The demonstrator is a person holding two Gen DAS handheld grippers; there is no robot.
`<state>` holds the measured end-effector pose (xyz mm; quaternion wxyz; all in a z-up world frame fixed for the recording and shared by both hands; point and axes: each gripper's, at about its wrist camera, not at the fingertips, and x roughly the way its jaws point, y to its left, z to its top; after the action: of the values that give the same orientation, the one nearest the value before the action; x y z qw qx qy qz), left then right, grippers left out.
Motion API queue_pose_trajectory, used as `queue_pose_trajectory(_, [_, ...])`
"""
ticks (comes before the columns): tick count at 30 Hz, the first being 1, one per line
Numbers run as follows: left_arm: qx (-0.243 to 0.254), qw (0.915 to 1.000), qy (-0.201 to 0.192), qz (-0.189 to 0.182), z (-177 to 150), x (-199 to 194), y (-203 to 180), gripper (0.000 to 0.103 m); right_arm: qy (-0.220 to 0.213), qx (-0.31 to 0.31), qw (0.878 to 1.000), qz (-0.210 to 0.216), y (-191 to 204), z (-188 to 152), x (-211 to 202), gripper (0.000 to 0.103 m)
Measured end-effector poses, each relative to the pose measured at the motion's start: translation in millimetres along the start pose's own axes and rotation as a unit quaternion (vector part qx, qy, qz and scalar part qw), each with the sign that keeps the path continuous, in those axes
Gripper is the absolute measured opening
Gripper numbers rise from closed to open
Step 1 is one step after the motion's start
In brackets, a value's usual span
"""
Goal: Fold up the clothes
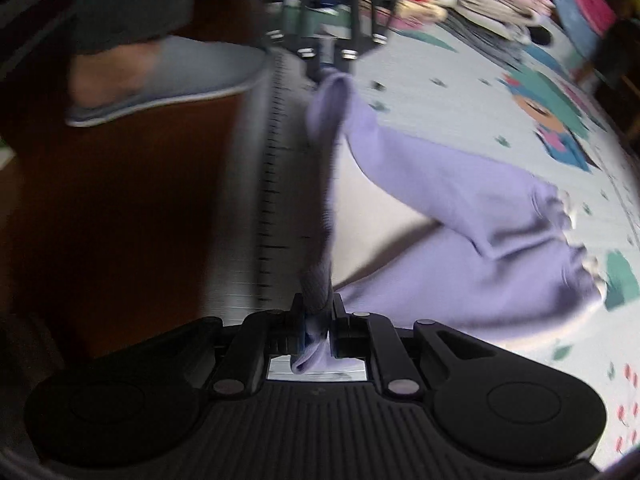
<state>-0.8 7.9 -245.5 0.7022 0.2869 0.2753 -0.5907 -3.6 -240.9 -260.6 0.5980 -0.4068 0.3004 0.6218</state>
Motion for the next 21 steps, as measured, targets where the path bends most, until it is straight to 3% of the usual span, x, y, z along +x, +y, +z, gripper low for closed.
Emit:
queue_pose_trajectory(4, [-0.055,0.9981,-0.026,-0.007,14,-16,32,0.005,-0.017,0.033,0.999,-0.011,-22,9,-25,0.013])
queue_pose_trajectory(9, [-0.115,0.9925,-0.041,0.004,15,-19,90,0.005,-0.030,0.088,0.995,-0.030,-89,18,-53,0.013])
queue_pose_trajectory(15, [-0.185,0.9811,-0.055,0.019,13,-20,161,0.005,-0.022,0.127,0.992,-0.004,-173,23,-49,0.013])
queue_pose_trajectory(21, [-0.256,0.9643,-0.062,0.025,6,-11,218,0.005,-0.011,0.185,0.983,0.017,-242,12,-27,0.013])
